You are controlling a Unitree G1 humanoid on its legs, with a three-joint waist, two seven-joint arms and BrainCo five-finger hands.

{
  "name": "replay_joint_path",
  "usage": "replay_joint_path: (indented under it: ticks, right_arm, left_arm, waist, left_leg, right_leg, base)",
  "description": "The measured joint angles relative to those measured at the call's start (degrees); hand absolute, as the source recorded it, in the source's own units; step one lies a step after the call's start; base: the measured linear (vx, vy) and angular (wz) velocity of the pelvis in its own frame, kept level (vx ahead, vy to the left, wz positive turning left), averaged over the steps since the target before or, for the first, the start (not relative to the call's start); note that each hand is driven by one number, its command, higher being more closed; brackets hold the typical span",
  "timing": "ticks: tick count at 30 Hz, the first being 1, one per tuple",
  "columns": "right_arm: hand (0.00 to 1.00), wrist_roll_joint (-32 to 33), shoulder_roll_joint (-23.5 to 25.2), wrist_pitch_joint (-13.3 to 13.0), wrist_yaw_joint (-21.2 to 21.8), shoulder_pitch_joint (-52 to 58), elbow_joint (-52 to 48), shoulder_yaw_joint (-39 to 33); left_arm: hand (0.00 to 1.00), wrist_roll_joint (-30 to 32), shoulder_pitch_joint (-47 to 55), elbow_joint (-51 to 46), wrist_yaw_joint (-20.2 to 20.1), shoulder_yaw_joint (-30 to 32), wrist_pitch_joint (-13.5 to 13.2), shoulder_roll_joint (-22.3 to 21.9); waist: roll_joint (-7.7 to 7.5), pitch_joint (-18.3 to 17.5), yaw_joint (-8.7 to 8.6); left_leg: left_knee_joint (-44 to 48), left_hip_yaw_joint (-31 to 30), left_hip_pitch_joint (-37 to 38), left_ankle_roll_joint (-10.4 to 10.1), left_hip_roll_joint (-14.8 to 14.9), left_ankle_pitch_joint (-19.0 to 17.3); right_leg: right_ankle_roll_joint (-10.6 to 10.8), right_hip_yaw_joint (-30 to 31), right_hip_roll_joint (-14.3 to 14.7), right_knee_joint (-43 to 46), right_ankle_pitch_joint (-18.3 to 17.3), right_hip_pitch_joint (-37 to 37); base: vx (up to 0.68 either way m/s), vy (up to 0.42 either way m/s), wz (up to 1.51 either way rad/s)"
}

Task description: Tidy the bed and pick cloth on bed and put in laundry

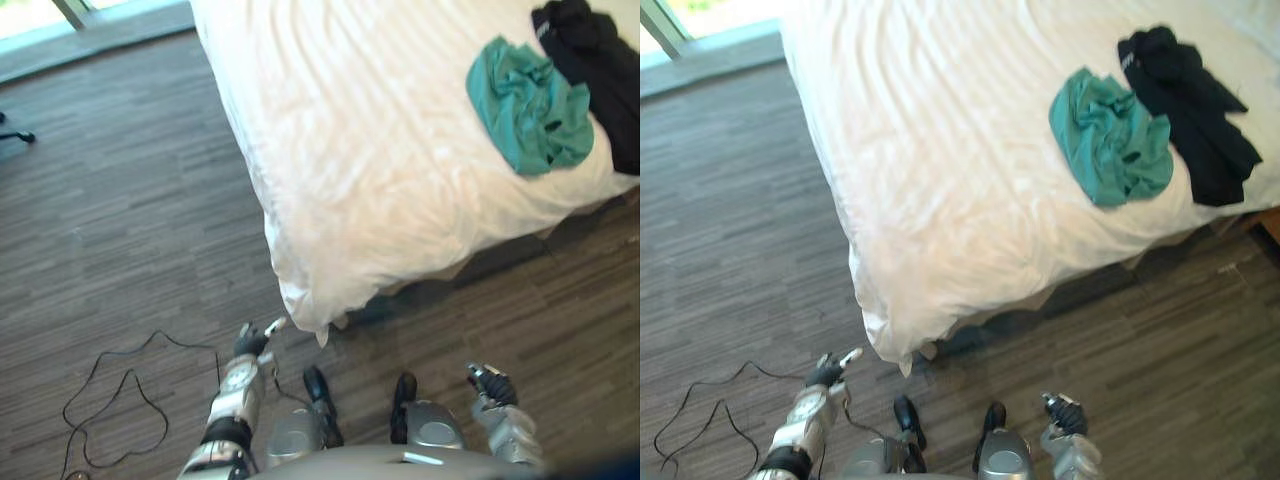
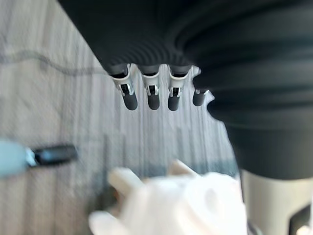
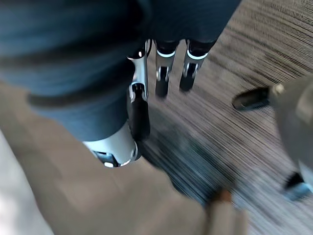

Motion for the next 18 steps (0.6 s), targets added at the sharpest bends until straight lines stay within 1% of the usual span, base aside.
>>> replay_joint_path:
  ticks: [1, 2, 4, 5, 6, 7, 8, 9, 10, 11, 12, 14, 15, 17, 18]
  right_arm:
    - [0.00, -0.02, 0.05, 0.46, 0.02, 0.07, 0.25, 0.05]
    - [0.00, -0.10, 0.02, 1.26, 0.09, 0.95, 1.01, 1.02]
    - [0.00, -0.14, -0.04, 1.85, 0.05, 2.63, 1.32, 1.96]
    - [0.00, -0.11, 0.02, 2.17, -0.02, 3.47, 1.29, 2.08]
    - [0.00, -0.41, -0.23, 2.33, -0.04, 3.76, 1.29, 2.22]
    - [0.00, -2.08, -0.68, 2.89, 0.14, 3.87, 1.32, 2.45]
    - [0.00, -3.81, -1.28, 3.43, 0.37, 3.87, 1.37, 3.06]
    - [0.00, -4.58, -1.80, 3.71, 0.59, 3.85, 1.47, 3.66]
    - [0.00, -4.93, -2.99, 4.17, 1.33, 3.63, 2.07, 4.32]
    - [0.00, -4.93, -4.24, 4.63, 1.94, 2.80, 2.97, 4.28]
    - [0.00, -4.88, -4.80, 4.90, 2.09, 2.45, 3.48, 4.20]
    - [0.00, -3.12, -5.37, 6.24, 2.12, 1.92, 4.08, 3.58]
    - [0.00, -2.72, -5.34, 6.52, 2.07, 2.23, 4.10, 3.44]
    - [0.00, 0.63, -4.98, 8.26, 1.36, 2.50, 4.27, 3.21]
    - [0.00, 1.16, -4.86, 8.49, 1.17, 2.43, 4.25, 3.16]
  left_arm:
    - [0.00, 0.55, 1.00, 0.71, 0.24, -0.17, -0.37, -0.11]
    - [0.00, 3.07, 3.19, 1.95, 0.62, -0.50, -1.41, -0.56]
    - [0.00, 4.82, 5.49, 3.30, 0.71, -1.72, -2.15, -0.73]
    - [0.00, 5.23, 7.05, 3.73, 0.72, -2.12, -2.69, -0.92]
    - [0.00, 5.07, 7.68, 3.87, 0.70, -1.45, -3.59, -1.03]
    - [0.00, 5.26, 7.42, 4.04, 0.69, -1.03, -4.64, -0.86]
    - [0.00, 5.30, 7.41, 4.04, 0.61, -0.44, -5.83, -0.73]
    - [0.00, 5.29, 7.43, 4.13, 0.58, 0.06, -6.22, -0.76]
    - [0.00, 5.25, 7.58, 4.28, 0.46, 0.34, -6.50, -0.69]
    - [0.00, 5.25, 7.68, 5.08, 0.07, 0.32, -6.52, -0.67]
    - [0.00, 5.25, 7.61, 5.52, -0.13, 0.23, -6.46, -0.69]
    - [0.00, 5.28, 6.90, 5.84, -2.07, 0.13, -6.31, -0.46]
    - [0.00, 5.27, 6.69, 5.84, -2.44, 0.05, -6.29, -0.47]
    - [0.00, 5.27, 5.37, 5.92, -4.81, -0.09, -4.88, -0.45]
    - [0.00, 5.27, 5.14, 5.97, -5.09, -0.18, -4.49, -0.46]
  waist:
    - [0.02, -0.06, 0.00]
    - [-0.01, -0.68, -0.06]
    - [-0.01, -1.38, 0.13]
    - [-0.10, -2.50, 0.31]
    - [-0.39, -2.63, 0.72]
    - [-0.60, -2.65, 1.49]
    - [-0.84, -2.68, 2.23]
    - [-0.85, -2.70, 2.49]
    - [-0.69, -2.79, 3.05]
    - [0.13, -3.27, 2.93]
    - [0.47, -3.54, 2.74]
    - [-0.10, -3.44, 2.36]
    - [-0.31, -3.51, 2.26]
    - [-0.98, -3.26, 1.58]
    - [-1.16, -3.18, 1.36]
  left_leg:
    - [-0.08, -0.02, 0.70, -0.06, 0.00, -0.05]
    - [-0.20, -0.06, 2.09, -0.09, 0.06, -0.36]
    - [0.12, 0.07, 3.11, -0.03, 0.20, -0.88]
    - [0.83, 0.23, 3.05, -0.13, 0.36, -1.39]
    - [3.44, 0.14, 2.19, -0.09, 0.75, -2.58]
    - [7.11, 0.00, 1.06, -0.02, 1.40, -4.17]
    - [12.24, -1.80, -0.60, -0.15, 1.93, -5.99]
    - [14.54, -3.42, -1.29, -0.22, 2.31, -6.81]
    - [16.76, -6.55, -1.75, -1.01, 2.78, -8.24]
    - [16.26, -9.17, -1.18, -1.68, 2.86, -9.60]
    - [15.24, -9.61, -0.81, -1.67, 2.79, -10.12]
    - [8.83, -8.00, 3.10, -0.76, 0.95, -7.67]
    - [7.09, -7.75, 4.19, -0.58, 0.33, -6.91]
    - [1.16, -7.39, 8.01, 0.02, -1.80, -4.23]
    - [-0.08, -7.35, 8.79, 0.23, -2.29, -3.72]
  right_leg:
    - [0.01, 0.00, 0.04, -0.17, 0.00, 0.54]
    - [0.14, 0.01, 0.22, -0.60, -0.10, 1.96]
    - [0.39, 0.14, 0.31, -0.99, -0.48, 2.98]
    - [0.39, 0.52, 0.32, -0.99, -0.47, 2.92]
    - [0.34, 1.11, 0.25, -0.95, -0.34, 2.95]
    - [0.22, 2.31, 0.24, -0.99, -0.02, 2.85]
    - [0.10, 3.80, 0.25, -1.09, 0.49, 2.73]
    - [0.10, 4.70, 0.32, -1.12, 0.80, 2.65]
    - [0.19, 6.64, 0.70, -1.10, 1.26, 2.16]
    - [0.67, 8.17, 1.14, -1.12, 1.59, 1.48]
    - [0.88, 8.63, 1.26, -1.09, 1.80, 0.95]
    - [1.60, 9.80, -0.04, -1.08, 2.89, 0.80]
    - [1.81, 9.94, -0.35, -1.07, 3.02, 0.96]
    - [2.69, 10.41, -1.60, -0.76, 3.58, 1.76]
    - [2.86, 10.44, -1.89, -0.62, 3.64, 1.89]
  base:
    - [-0.04, 0.002, -0.03]
    - [-0.03, -0.003, -0.03]
    - [-0.02, 0.001, -0.07]
    - [-0.01, 0.010, -0.12]
    - [-0.01, 0.008, -0.27]
    - [-0.02, -0.004, -0.46]
    - [-0.03, -0.016, -0.57]
    - [-0.04, -0.021, -0.75]
    - [-0.04, -0.006, -0.80]
    - [-0.04, 0.016, -0.77]
    - [-0.05, 0.060, -0.63]
    - [-0.08, 0.094, -0.38]
    - [-0.08, 0.104, -0.17]
    - [-0.08, 0.146, -0.07]
    - [-0.11, 0.145, -0.03]
